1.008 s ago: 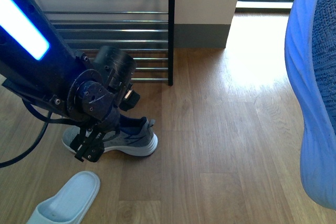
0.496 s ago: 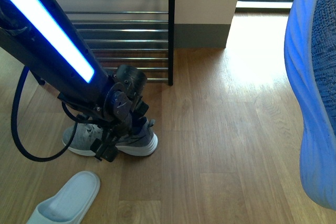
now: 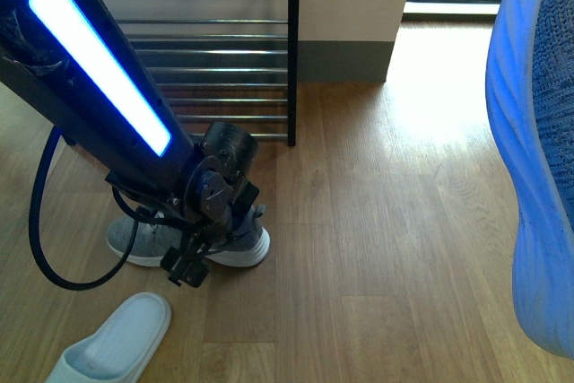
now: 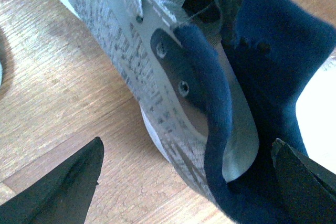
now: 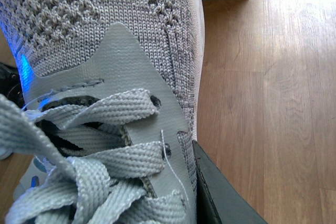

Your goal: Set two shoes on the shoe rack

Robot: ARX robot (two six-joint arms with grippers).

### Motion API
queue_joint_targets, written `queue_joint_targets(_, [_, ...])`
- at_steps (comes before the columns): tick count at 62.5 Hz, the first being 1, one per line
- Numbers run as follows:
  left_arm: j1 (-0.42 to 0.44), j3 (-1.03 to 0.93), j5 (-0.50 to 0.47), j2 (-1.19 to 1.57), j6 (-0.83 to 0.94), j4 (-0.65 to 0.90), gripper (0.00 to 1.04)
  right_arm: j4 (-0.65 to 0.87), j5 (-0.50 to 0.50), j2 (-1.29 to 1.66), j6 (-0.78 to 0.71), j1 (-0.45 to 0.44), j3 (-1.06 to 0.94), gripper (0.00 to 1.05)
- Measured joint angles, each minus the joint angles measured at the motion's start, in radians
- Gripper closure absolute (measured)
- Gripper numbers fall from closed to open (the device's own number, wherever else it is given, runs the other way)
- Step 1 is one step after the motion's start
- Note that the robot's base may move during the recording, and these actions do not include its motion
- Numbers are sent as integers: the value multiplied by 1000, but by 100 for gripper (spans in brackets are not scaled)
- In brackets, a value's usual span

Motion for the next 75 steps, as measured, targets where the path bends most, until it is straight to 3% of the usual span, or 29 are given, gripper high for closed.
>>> queue_joint_targets(26, [-22, -67, 20, -53, -59, 20, 9, 0, 0, 0, 0, 0, 0, 103])
queue_joint_targets(61, [-14, 24, 30, 56, -98, -44, 9, 0, 0, 0, 0, 0, 0, 103])
queue_joint_targets(75, [-17, -31, 26, 32, -98, 16, 9, 0, 0, 0, 0, 0, 0, 103])
